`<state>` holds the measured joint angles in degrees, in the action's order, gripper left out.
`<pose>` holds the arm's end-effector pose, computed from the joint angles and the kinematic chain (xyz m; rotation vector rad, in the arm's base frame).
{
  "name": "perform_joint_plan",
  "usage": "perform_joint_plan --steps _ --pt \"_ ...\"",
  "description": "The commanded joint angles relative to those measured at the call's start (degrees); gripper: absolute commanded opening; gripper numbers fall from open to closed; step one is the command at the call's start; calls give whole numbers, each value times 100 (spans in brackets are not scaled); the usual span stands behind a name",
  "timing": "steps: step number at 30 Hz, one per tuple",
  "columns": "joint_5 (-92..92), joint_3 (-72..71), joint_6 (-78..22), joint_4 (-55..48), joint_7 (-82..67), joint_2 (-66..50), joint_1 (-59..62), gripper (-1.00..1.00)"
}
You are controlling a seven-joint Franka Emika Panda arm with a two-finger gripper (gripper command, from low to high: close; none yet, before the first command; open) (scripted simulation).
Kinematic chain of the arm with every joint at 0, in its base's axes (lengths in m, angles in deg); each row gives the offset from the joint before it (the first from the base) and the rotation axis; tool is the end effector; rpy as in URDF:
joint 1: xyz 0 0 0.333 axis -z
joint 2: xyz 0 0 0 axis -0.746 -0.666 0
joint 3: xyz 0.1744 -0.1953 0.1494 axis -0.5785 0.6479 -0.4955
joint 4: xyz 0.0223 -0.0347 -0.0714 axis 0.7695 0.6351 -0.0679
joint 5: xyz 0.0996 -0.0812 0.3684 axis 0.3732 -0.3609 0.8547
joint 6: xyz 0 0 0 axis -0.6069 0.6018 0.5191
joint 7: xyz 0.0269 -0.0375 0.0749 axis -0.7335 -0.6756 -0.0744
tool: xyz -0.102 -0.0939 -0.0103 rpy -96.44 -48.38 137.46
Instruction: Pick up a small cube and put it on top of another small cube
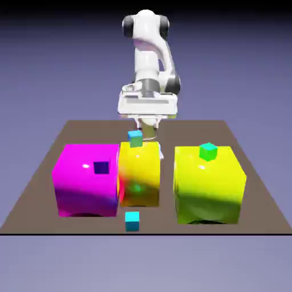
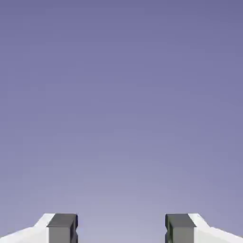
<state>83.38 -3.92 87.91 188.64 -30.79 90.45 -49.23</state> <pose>0.4265 0.0030 0.4162 -2.5133 0.9621 -0.9899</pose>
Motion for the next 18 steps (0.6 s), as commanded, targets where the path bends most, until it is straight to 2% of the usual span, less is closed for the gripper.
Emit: perform_joint_plan --steps 1,18 --pt "23 47 -122 -127 -37 -208 -25 0" --pt "409 843 -2188 -2278 -665 -3738 -450 0"
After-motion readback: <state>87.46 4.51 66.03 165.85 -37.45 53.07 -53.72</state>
